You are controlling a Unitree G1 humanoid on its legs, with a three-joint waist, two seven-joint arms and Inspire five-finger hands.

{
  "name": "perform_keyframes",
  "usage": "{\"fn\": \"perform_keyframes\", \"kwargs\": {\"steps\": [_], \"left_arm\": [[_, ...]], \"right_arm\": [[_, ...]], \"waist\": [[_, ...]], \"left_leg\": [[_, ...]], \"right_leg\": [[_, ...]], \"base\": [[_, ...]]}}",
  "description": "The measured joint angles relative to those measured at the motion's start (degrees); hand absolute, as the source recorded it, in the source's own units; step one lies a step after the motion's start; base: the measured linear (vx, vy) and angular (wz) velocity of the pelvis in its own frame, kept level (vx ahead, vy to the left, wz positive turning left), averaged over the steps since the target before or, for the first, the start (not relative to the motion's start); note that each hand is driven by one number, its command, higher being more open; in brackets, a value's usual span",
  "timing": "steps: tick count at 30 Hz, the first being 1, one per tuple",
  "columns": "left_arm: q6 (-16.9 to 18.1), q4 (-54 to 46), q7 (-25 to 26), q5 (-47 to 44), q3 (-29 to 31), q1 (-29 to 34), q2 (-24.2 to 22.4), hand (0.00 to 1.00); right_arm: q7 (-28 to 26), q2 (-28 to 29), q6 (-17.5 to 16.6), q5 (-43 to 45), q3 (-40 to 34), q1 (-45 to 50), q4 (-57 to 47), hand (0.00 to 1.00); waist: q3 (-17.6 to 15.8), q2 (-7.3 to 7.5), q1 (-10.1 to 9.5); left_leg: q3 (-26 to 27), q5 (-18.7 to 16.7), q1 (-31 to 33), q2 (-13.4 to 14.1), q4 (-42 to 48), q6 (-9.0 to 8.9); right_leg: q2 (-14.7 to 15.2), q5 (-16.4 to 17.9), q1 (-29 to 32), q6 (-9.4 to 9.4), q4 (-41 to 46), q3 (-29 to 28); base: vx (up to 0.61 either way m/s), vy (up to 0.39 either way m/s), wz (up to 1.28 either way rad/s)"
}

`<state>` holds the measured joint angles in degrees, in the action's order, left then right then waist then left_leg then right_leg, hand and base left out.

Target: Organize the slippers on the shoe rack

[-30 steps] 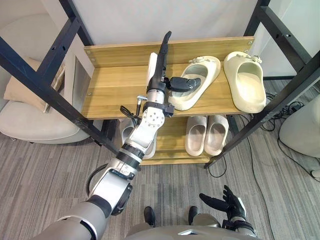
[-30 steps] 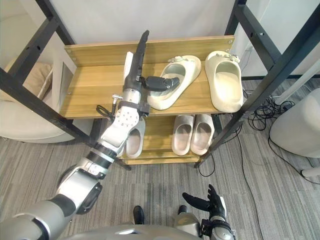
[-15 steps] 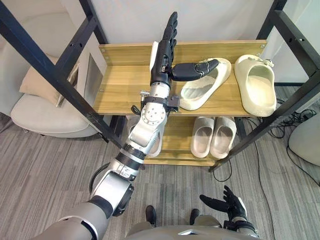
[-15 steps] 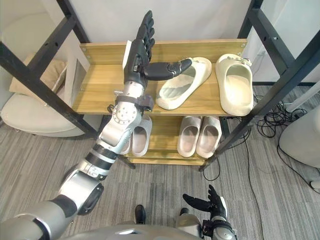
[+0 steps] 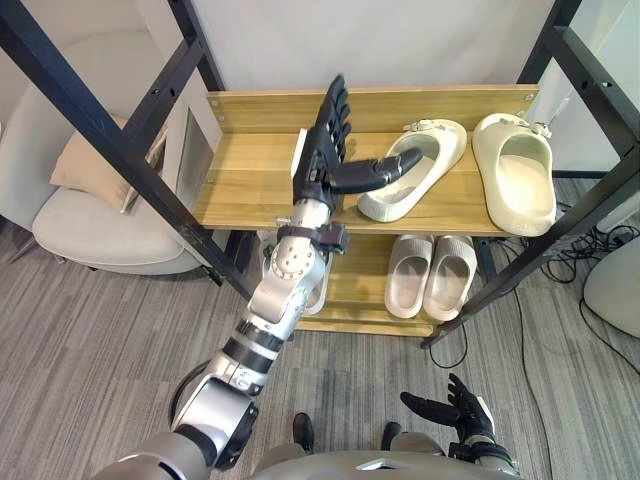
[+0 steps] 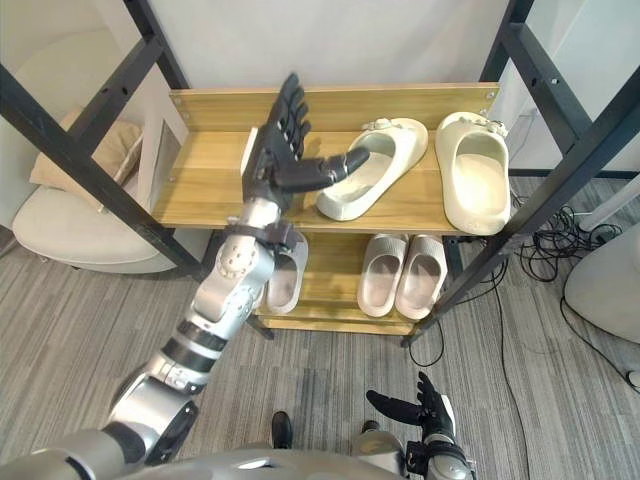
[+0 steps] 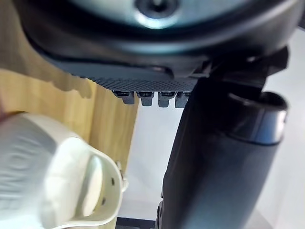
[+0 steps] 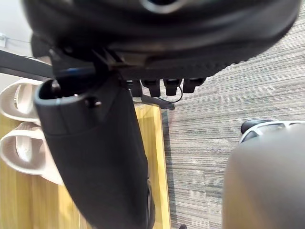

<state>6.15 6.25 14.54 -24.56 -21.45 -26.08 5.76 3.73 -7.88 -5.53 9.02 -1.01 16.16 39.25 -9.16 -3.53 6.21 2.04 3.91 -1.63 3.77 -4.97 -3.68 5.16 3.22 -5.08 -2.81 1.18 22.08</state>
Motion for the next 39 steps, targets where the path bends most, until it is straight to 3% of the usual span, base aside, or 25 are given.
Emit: {"fn": "perform_keyframes", "kwargs": {"steps": [3, 23, 39], "left_arm": [[0.22, -0.01, -1.33, 0.14, -1.10, 2.59, 0.61, 1.00], [0.07, 0.24, -3.21, 1.65, -8.83, 2.65, 0.89, 1.00], [1.24, 4.57, -1.83, 0.40, -17.28, -0.25, -2.59, 1.00]], "right_arm": [[0.00, -0.02, 0.06, 0.02, 0.00, -0.03, 0.21, 1.00], [0.03, 1.94, 0.29, 0.01, 2.74, -3.07, 2.18, 1.00], [0.67, 4.29, 0.32, 0.04, 4.54, -4.15, 3.20, 1.00]], "waist": [[0.07, 0.12, -0.35], [1.24, 2.86, -1.45], [1.15, 4.23, -1.48]], "left_leg": [[-0.12, 0.02, 0.00, -0.01, -0.01, 0.01], [-1.17, 0.05, -0.22, -0.60, -0.04, -0.01], [-1.30, 0.06, -1.29, -1.50, -0.11, 0.01]], "right_leg": [[0.01, -0.01, -0.03, 0.00, 0.00, 0.12], [-0.06, -1.17, -2.29, -0.41, -2.98, 1.57], [0.44, -2.16, -4.18, -0.92, -4.93, 2.00]], "base": [[-0.02, 0.003, 0.01], [0.00, -0.002, 0.03], [0.00, 0.003, 0.01]]}}
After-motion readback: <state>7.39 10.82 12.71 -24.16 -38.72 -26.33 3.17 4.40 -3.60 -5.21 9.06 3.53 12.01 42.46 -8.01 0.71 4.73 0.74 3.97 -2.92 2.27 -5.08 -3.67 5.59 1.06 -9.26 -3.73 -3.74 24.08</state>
